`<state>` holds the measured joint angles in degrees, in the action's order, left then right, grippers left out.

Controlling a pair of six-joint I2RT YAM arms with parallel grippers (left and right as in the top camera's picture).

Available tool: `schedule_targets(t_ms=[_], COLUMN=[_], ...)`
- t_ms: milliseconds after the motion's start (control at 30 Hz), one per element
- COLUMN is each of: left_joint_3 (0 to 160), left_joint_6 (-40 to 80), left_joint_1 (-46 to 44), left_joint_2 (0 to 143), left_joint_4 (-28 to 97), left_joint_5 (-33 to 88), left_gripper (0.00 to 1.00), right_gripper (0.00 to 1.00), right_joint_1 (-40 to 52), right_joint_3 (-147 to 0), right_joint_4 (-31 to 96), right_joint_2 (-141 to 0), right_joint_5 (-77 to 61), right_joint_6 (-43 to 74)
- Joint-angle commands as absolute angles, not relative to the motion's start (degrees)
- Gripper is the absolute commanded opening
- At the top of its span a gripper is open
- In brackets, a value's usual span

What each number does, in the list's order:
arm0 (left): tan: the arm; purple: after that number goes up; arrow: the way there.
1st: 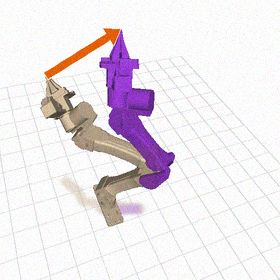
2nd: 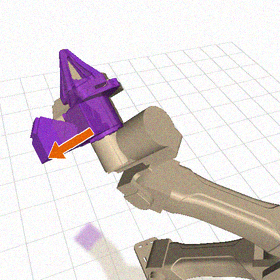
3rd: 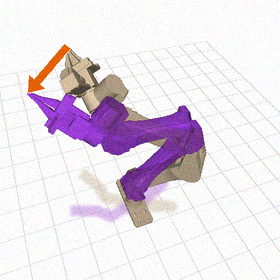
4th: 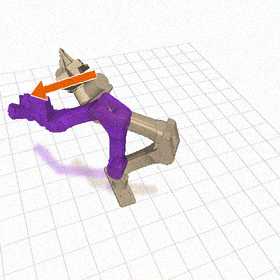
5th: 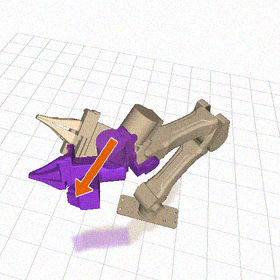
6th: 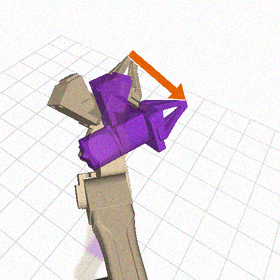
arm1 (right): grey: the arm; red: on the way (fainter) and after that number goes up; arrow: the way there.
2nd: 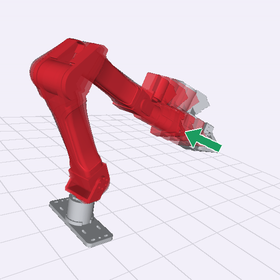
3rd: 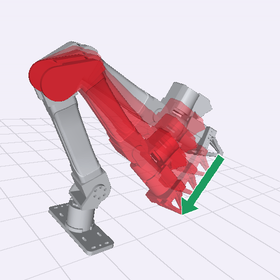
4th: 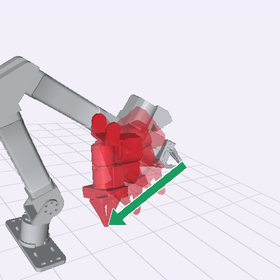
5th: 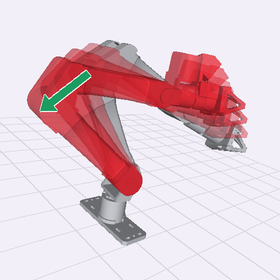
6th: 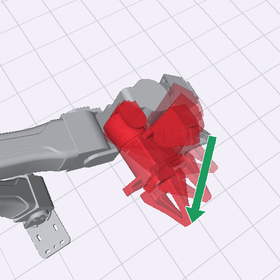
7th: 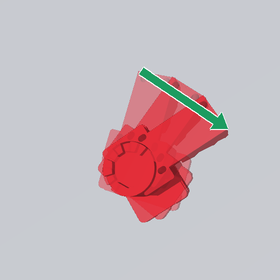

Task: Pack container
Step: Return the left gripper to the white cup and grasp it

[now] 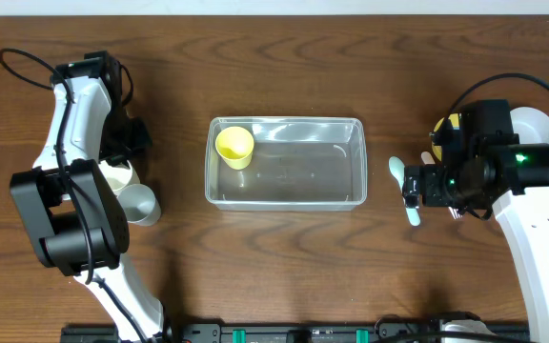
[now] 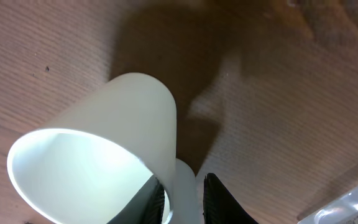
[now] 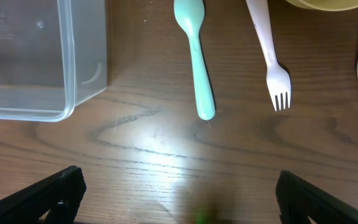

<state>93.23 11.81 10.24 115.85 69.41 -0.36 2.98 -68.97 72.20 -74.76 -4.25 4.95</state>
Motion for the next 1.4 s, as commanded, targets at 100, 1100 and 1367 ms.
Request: schedule_targets(t_ms=[100,1100,1367], left_joint_3=[90.8,89.27,93.78], left_joint_6=[11.7,11.2,9.91], left_joint_1=[10.39,10.37,8.91], left_joint_2=[116.16,116.14,113.54], left_joint_4=[67.66,64.16,64.69], left_joint_5=[-0.64,-2.63,-2.35], left_gripper=[0.23,0.06,0.06], right_gripper=[0.99,0.99,0.99], right_joint_1=[3.55,3.55,3.55], right_joint_3=[-70.02,-70.02,-70.02], right_joint_4=[72.49,72.64,72.64], right_joint_2=[-74.91,-74.91,-74.91], right_joint_5=[-3.88,-3.84,-3.36], right_joint_6=[3.99,3.99,4.01])
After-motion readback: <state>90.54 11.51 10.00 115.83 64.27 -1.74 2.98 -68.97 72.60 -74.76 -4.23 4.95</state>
